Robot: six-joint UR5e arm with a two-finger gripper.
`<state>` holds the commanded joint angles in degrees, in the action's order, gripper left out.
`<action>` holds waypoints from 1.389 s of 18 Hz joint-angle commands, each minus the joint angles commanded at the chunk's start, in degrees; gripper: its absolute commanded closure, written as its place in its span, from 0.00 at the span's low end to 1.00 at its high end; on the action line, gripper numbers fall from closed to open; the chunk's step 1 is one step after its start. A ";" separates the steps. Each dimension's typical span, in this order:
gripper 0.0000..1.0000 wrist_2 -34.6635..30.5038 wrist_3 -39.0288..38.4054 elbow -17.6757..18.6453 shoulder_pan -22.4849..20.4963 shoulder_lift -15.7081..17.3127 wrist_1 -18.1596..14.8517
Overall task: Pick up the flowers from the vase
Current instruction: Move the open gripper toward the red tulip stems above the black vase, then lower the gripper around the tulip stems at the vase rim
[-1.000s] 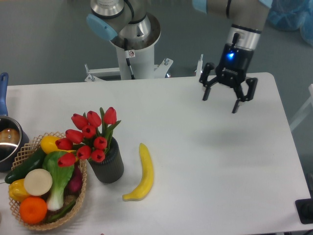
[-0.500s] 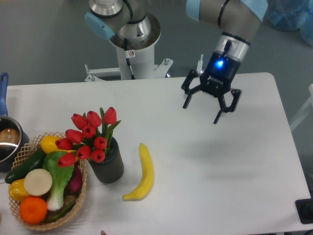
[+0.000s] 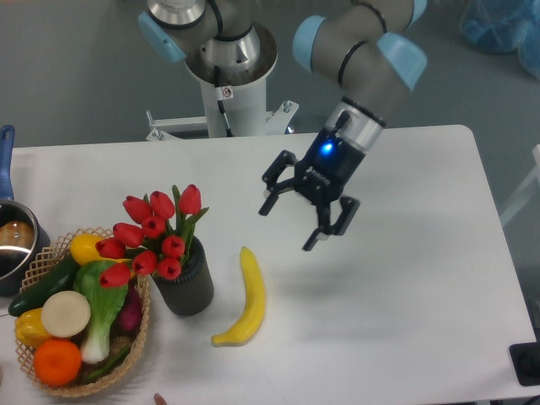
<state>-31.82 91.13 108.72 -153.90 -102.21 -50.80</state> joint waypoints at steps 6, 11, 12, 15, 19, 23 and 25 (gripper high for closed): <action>0.00 5.19 2.65 0.44 3.69 -2.46 0.00; 0.00 7.55 2.56 3.16 4.22 -2.82 0.00; 0.00 9.39 2.21 3.43 4.31 -2.90 -0.09; 0.00 11.26 1.95 4.04 4.31 -3.52 -0.09; 0.00 11.26 2.04 4.57 5.19 -3.61 -0.09; 0.00 11.78 1.16 4.57 5.80 -3.52 -0.09; 0.00 11.78 0.54 4.57 6.51 -3.69 -0.18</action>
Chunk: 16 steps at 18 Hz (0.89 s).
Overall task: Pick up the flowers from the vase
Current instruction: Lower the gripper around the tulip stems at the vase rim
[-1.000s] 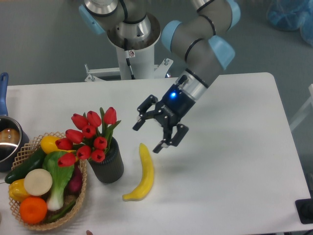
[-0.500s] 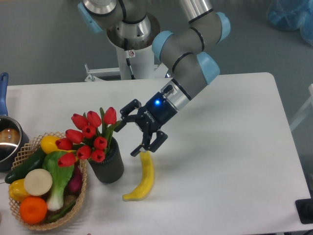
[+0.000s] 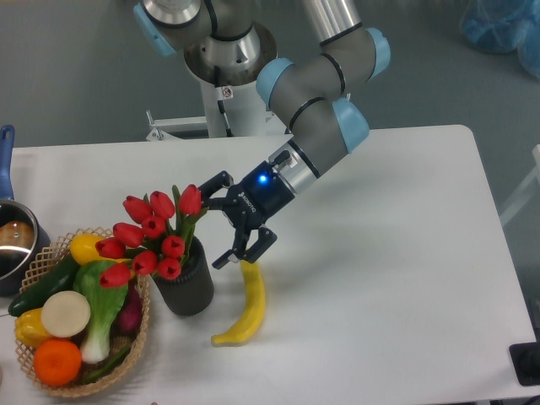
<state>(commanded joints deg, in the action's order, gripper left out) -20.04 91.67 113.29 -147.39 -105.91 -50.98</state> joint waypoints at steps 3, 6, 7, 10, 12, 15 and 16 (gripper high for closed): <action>0.00 0.09 -0.09 -0.09 1.05 -0.53 -0.09; 0.00 0.18 -0.09 -0.26 1.84 -1.05 -0.09; 0.00 0.26 -0.09 -0.18 2.02 -1.23 -0.09; 0.00 0.88 -0.09 -0.18 2.37 -1.58 0.00; 0.00 1.31 -0.18 -0.18 2.55 -1.58 -0.09; 0.00 2.46 -0.27 -0.35 2.99 -1.76 0.00; 0.00 2.81 -0.27 -0.61 3.08 -2.19 0.00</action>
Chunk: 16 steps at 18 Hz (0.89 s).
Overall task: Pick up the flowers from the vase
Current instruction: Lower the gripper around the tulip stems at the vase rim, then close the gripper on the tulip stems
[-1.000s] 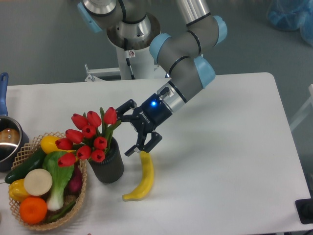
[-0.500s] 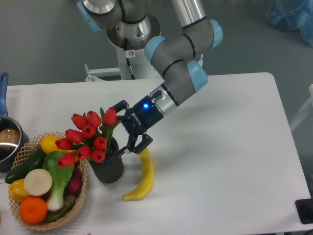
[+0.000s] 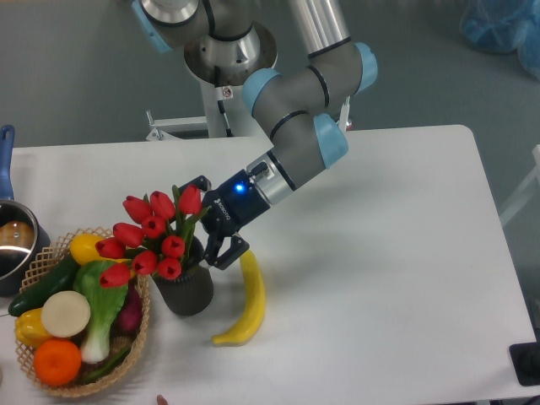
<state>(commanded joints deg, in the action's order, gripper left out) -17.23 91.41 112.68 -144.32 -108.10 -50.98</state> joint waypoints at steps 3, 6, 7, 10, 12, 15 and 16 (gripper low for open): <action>0.00 0.44 0.00 -0.44 0.62 -0.97 0.00; 0.00 0.62 -0.09 -0.62 0.97 -0.97 0.00; 0.00 0.79 -0.26 -0.97 1.05 -0.97 0.00; 0.08 1.06 -0.35 -1.32 1.32 -0.97 0.00; 0.19 1.06 -0.35 -1.58 1.41 -1.06 -0.09; 0.28 1.06 -0.44 -1.58 1.41 -1.06 0.00; 0.34 1.06 -0.44 -1.58 1.41 -1.06 -0.09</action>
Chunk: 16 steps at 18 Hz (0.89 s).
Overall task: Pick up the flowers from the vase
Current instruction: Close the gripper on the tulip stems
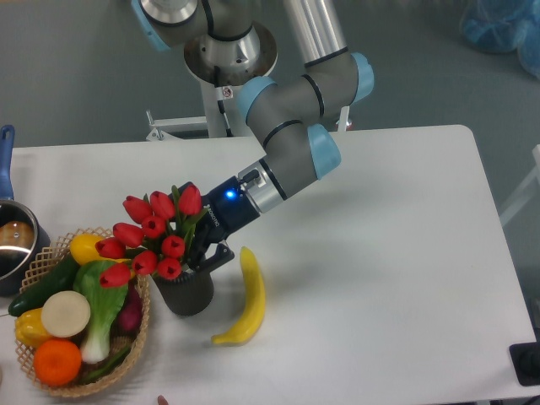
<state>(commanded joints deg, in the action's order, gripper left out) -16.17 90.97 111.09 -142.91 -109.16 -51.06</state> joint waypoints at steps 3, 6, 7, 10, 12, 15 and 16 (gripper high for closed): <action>0.42 0.00 0.00 0.00 0.00 0.00 0.09; 0.46 0.09 -0.09 0.00 0.00 0.00 0.09; 0.49 0.09 -0.09 0.09 0.00 0.00 0.09; 0.52 0.44 0.00 0.00 -0.09 -0.09 0.09; 0.52 1.93 0.00 0.00 -0.09 -0.09 0.09; 0.52 3.34 0.00 0.00 -0.35 -0.09 0.09; 0.52 3.34 0.00 0.00 -0.53 0.00 0.09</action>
<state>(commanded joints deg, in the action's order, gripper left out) -12.83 90.97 111.09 -143.44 -109.16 -50.98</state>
